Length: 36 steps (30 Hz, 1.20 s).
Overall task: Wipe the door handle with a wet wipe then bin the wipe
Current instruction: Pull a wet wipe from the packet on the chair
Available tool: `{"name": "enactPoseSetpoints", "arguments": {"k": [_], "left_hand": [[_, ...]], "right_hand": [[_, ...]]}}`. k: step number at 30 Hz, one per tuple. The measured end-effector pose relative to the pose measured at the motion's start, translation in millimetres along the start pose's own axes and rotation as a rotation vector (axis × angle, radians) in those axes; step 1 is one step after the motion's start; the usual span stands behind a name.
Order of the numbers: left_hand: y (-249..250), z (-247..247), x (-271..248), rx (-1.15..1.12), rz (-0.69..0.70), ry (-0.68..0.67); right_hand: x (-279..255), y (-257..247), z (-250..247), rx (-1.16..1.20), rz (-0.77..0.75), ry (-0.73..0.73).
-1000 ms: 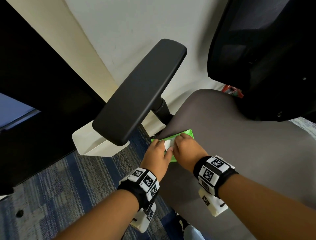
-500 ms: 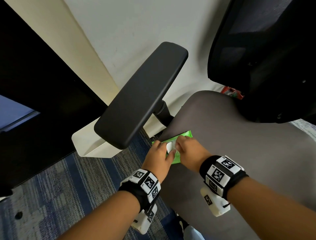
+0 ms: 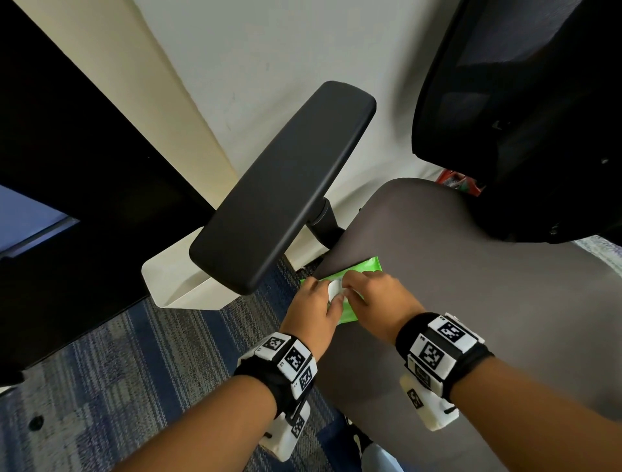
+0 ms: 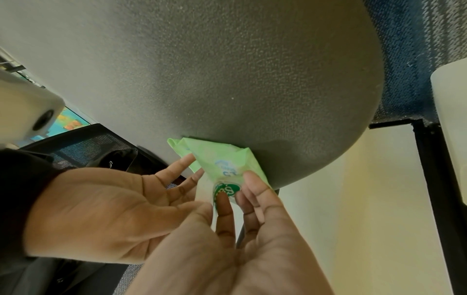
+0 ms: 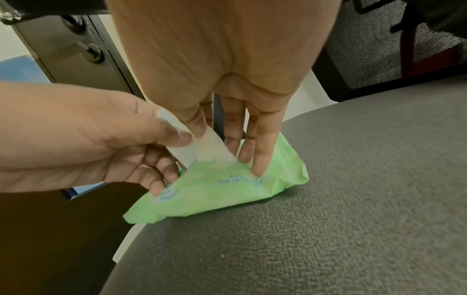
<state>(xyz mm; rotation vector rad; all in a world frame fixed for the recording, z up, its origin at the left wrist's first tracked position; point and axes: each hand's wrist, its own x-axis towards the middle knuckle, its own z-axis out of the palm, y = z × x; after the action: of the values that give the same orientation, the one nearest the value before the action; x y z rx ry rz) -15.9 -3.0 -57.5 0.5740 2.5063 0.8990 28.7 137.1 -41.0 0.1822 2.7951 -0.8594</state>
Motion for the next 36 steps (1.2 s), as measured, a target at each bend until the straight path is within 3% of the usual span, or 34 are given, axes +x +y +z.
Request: {"name": "enactPoseSetpoints", "arguments": {"k": [10, 13, 21, 29, 36], "left_hand": [[-1.2, 0.0, -1.2, 0.012, 0.012, -0.01], [-0.2, -0.1, -0.1, 0.002, 0.012, -0.019], [-0.7, 0.1, -1.1, 0.013, 0.006, -0.032], [1.5, -1.3, -1.7, 0.007, -0.019, -0.053], [4.2, -2.5, -1.6, 0.024, -0.029, -0.083]], "right_hand": [[-4.6, -1.6, -15.5, 0.133, 0.036, -0.055], [-1.8, -1.9, -14.5, 0.192, 0.116, -0.086], [2.3, -3.6, -8.4, 0.127, 0.164, -0.073], [0.1, -2.0, -14.8, 0.262, 0.217, -0.101], [10.1, -6.5, -28.0, 0.571, 0.348, -0.204]]}}
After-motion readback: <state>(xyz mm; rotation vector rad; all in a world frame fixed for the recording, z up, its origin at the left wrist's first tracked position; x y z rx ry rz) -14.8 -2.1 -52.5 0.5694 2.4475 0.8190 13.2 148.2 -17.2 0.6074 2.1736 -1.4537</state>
